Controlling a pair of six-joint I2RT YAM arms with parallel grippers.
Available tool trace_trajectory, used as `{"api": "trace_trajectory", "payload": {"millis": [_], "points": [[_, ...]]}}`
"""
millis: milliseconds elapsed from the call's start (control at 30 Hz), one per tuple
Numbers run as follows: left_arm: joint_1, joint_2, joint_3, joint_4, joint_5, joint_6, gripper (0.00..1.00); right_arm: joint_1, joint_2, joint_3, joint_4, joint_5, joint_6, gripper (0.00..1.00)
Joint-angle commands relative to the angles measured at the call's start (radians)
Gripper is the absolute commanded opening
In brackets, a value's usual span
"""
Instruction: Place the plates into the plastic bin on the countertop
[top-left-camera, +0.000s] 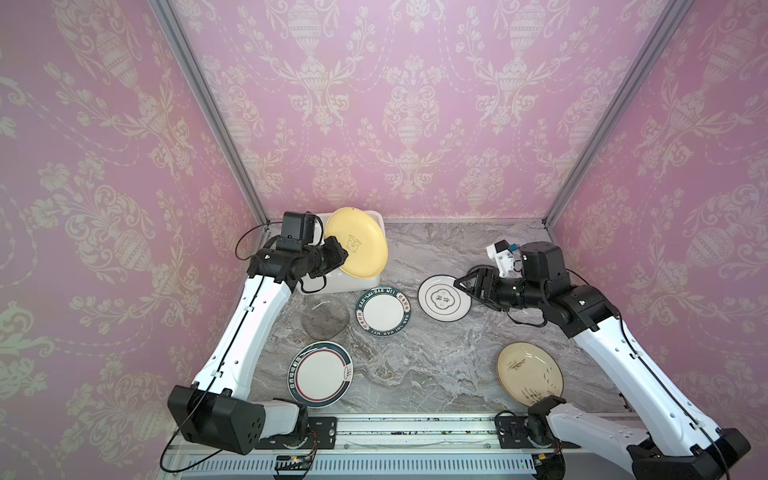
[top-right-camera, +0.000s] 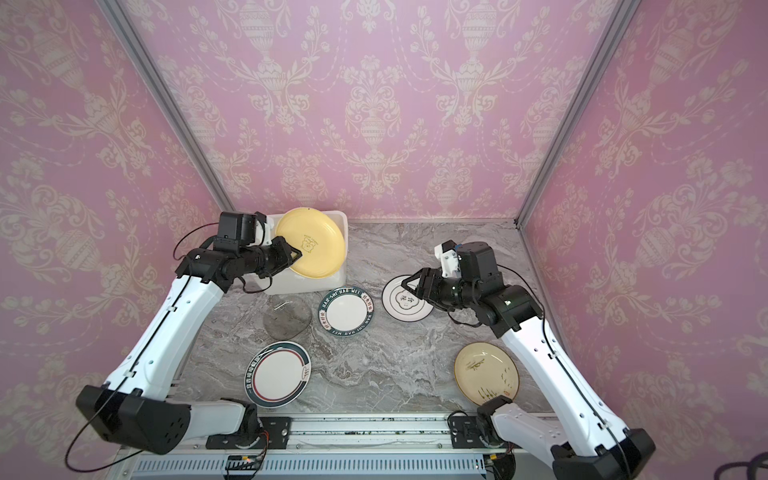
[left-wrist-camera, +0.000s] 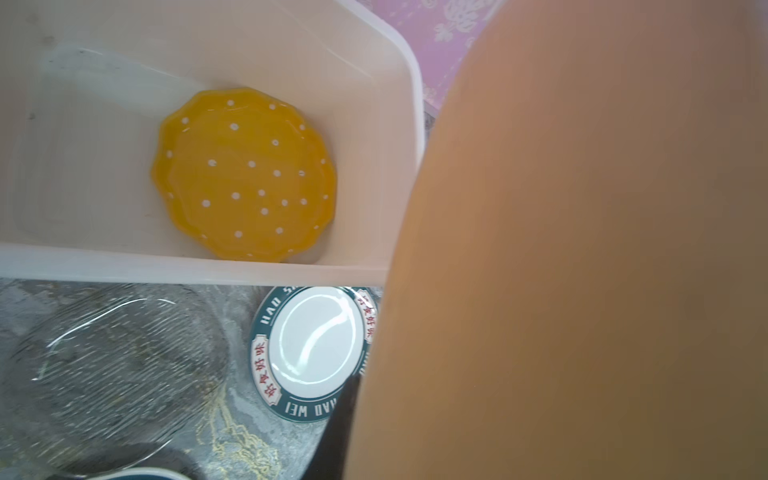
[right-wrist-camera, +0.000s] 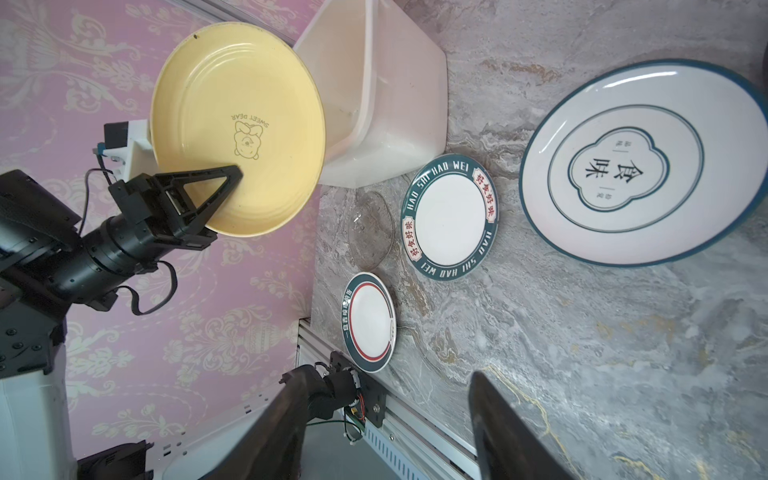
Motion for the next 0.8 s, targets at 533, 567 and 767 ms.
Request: {"api": "trace_trajectory", "payload": {"millis": [533,567,767], "points": [[0.171,0.271,0.144,0.053,0.084,-0.001,0.09,-0.010,-0.008,-0.134,0.069,-0.089,0.013,0.60],[0.170,0.283,0.143,0.064,0.097,-0.009,0.09,-0.010,-0.003,-0.133,0.070,-0.092,0.014,0.59],[0.172,0.354,0.138,0.103,0.137,-0.017,0.11,-0.012,0.015,-0.124,0.065,-0.099,0.005,0.59]]}}
